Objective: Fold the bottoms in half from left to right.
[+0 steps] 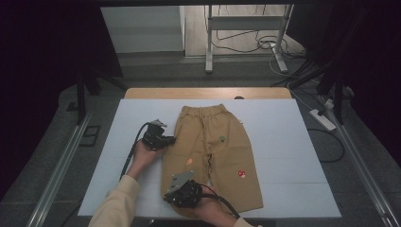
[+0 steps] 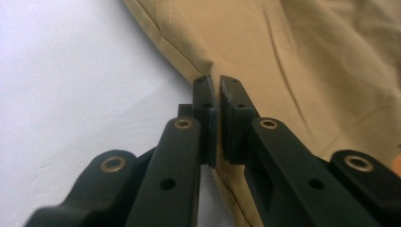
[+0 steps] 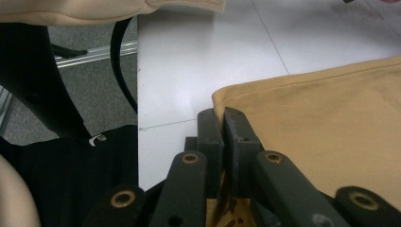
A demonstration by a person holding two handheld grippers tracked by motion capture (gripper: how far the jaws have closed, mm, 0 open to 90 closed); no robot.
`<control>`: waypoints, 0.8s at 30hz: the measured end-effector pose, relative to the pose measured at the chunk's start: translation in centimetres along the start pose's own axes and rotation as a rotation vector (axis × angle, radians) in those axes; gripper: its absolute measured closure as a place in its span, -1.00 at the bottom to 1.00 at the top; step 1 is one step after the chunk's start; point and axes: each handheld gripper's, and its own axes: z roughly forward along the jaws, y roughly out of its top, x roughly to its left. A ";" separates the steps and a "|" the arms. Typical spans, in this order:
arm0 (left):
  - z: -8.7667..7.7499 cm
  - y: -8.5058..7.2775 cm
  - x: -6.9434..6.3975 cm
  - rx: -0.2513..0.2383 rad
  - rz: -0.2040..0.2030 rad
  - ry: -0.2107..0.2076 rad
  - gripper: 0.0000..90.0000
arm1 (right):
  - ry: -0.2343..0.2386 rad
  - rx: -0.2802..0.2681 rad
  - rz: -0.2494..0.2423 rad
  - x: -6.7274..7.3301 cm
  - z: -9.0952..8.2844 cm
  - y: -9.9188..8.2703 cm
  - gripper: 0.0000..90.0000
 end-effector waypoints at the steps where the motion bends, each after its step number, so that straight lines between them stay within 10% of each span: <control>1: 0.0 0.0 0.0 0.000 0.000 0.000 0.90 | 0.000 0.000 0.000 0.0 0.0 0.0 0.90; 24: -2.1 0.8 -0.3 -0.067 -0.006 -0.065 0.91 | 0.019 -0.025 -0.004 0.1 -0.7 0.6 0.90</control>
